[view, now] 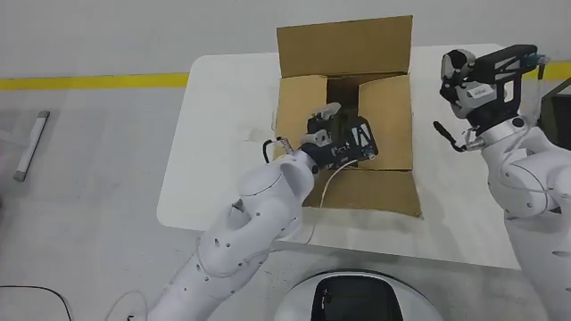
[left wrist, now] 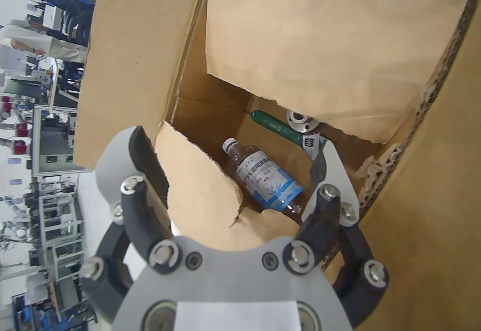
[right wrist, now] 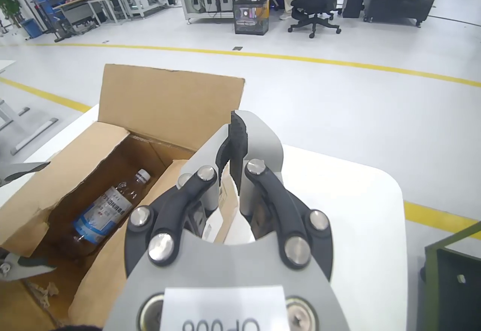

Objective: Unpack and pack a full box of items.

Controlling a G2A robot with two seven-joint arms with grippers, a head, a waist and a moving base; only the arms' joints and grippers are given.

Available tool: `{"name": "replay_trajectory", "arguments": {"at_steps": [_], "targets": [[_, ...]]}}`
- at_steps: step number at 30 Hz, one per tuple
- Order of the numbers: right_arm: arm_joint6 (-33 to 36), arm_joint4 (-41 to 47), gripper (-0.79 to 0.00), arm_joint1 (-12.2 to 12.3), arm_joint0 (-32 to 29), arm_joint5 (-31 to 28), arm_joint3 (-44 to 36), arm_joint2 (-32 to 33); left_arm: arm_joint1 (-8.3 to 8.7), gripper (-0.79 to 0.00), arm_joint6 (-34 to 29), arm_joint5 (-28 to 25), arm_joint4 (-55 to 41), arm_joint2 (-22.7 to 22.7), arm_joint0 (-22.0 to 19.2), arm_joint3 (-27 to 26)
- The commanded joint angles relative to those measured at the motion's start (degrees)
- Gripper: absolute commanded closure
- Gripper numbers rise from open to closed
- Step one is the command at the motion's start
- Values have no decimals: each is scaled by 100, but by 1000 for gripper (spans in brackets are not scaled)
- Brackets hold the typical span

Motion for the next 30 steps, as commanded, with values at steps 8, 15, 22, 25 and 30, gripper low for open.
{"name": "replay_trajectory", "arguments": {"at_steps": [8,15,22,25,30], "targets": [[-23,-70,0,1,132,-364,196,-288,16,-123,-2,-256,687,-82,80,32],[-45,-67,0,-11,295,-432,351,-476,-34,-785,31,-264,611,-112,164,55],[-94,20,0,-16,301,-401,417,-491,-106,-785,208,-161,171,-158,180,110],[-154,207,0,-18,254,-389,394,-433,-106,-785,208,-161,171,-158,180,110],[-139,421,0,-1,49,-363,274,-203,-106,-785,208,-161,171,-158,180,110]]}}
